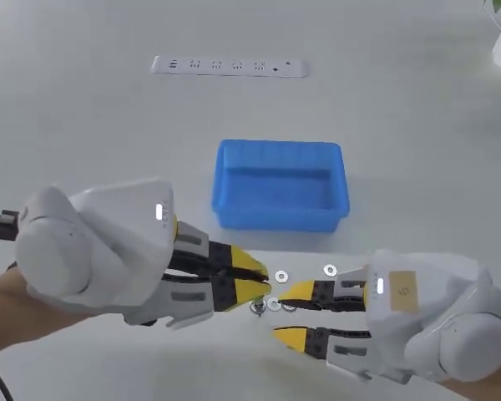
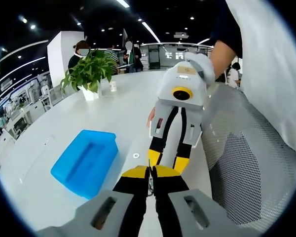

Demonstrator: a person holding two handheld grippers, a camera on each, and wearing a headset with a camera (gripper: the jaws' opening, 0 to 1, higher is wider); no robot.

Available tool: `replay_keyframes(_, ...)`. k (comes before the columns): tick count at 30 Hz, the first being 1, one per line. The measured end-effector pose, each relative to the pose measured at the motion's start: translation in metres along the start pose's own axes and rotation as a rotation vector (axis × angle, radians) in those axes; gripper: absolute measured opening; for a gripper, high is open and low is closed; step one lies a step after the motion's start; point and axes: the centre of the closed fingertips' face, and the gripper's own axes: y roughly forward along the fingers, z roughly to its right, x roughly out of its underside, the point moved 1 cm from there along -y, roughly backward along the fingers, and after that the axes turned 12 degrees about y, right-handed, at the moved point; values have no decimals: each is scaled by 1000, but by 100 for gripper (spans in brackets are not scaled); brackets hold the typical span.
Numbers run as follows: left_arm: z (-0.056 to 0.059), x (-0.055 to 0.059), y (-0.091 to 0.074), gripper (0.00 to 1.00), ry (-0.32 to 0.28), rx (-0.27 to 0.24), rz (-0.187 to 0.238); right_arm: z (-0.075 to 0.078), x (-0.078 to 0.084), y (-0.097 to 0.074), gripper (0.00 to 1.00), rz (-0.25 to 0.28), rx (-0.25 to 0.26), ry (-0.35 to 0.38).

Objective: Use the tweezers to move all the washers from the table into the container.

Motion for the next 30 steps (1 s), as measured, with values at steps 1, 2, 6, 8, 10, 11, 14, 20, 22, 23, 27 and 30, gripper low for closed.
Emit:
replay_keyframes(1, 0, 0, 0, 7, 0, 1, 0, 1, -1, 3, 21, -1, -3, -1)
replay_keyframes(2, 1, 0, 0, 7, 3, 3, -1, 2, -1, 6, 21, -9, -9, -3)
replay_keyframes(6, 3, 0, 0, 7, 8, 15, -2, 3, -1, 12, 21, -18, -32, -12)
replay_keyframes(8, 2, 0, 0, 7, 4, 11, -1, 4, -2, 13, 21, -21, -33, -19)
replay_keyframes(10, 2, 1, -1, 7, -3, 14, 1, 5, -3, 13, 20, -14, -39, -9)
replay_keyframes(11, 2, 1, -1, 7, -3, 13, 1, 5, -4, 13, 20, -8, -39, -8)
replay_keyframes(14, 2, 1, -1, 7, -3, 16, 1, 6, -6, 14, 17, 4, -43, -5)
replay_keyframes(20, 1, 2, -1, 7, -5, 19, -1, 4, -8, 15, 14, 12, -63, 3)
replay_keyframes(22, 2, 2, -1, 7, -6, 20, -2, 3, -7, 16, 11, 7, -72, 7)
replay_keyframes(23, 2, 2, -1, 7, -5, 20, -4, 3, -8, 16, 11, 8, -71, 5)
replay_keyframes(27, 2, 3, -2, 7, -7, 20, -7, 3, -8, 17, 11, 6, -76, -4)
replay_keyframes(30, 3, 3, -1, 7, -7, 22, -8, 2, -7, 16, 11, 2, -81, -4)
